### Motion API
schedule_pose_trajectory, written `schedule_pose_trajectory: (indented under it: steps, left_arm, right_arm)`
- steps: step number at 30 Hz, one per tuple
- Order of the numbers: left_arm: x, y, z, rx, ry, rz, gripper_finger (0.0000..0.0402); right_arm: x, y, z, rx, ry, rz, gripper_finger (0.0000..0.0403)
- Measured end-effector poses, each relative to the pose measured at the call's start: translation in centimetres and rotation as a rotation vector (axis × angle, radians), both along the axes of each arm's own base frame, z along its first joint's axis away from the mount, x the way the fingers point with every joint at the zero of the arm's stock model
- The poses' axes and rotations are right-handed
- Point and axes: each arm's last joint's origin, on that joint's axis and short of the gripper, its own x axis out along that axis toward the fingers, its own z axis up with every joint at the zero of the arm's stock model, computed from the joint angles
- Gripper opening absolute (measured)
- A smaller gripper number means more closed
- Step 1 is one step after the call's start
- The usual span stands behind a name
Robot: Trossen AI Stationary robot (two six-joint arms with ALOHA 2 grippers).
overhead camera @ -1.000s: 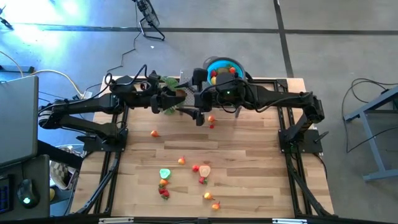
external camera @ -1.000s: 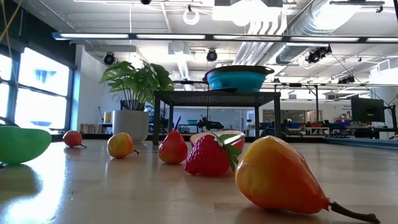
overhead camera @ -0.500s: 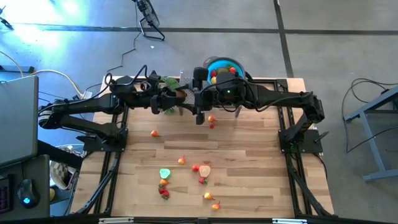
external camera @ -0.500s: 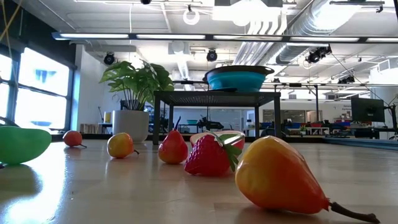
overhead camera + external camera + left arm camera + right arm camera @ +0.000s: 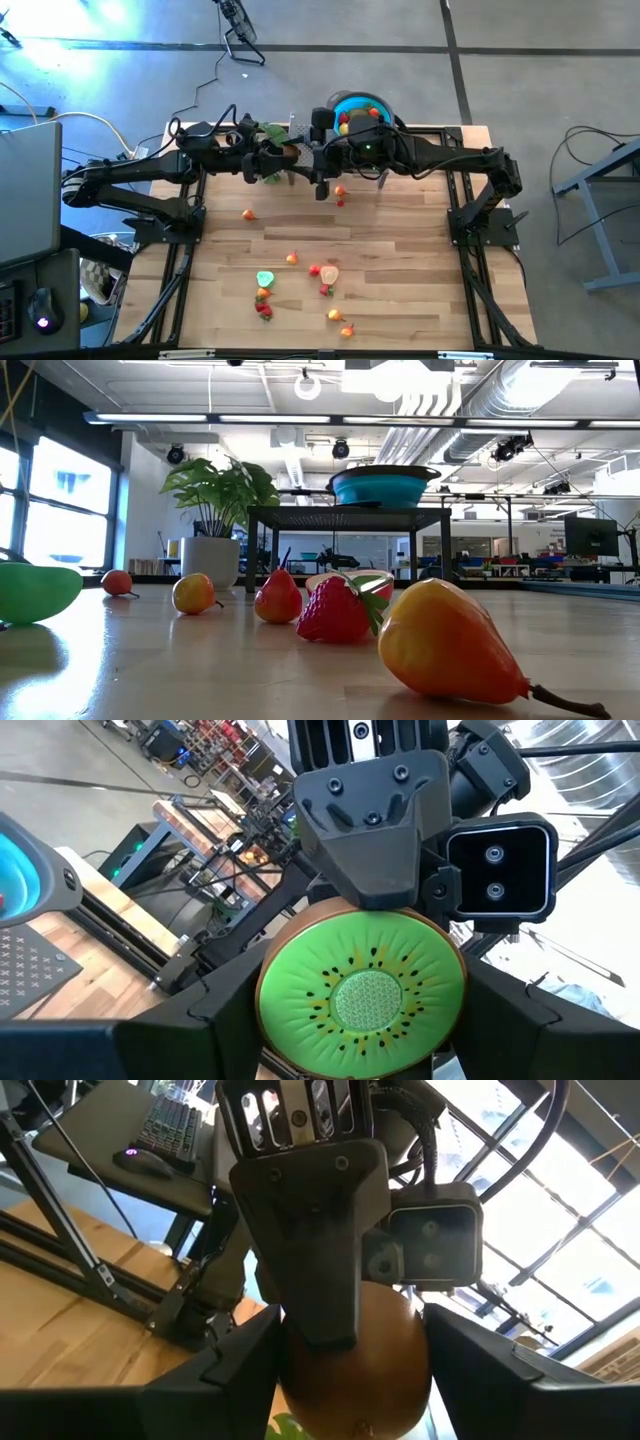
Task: Pick & Place Fruit
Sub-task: Put the brown kiwi in the blue bowl on the shelf
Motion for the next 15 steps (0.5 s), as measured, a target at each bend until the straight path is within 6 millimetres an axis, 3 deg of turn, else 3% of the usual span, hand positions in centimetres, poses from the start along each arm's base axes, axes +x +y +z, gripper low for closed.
schedule_pose_trajectory:
  steps: [15]
  left_arm:
    - [-0.12,0.01,0.17,0.029,-0.013,0.011,0.0335]
  right_arm:
    - [-0.05,0.01,-0.21,0.02,0.022,-0.001,0.0217]
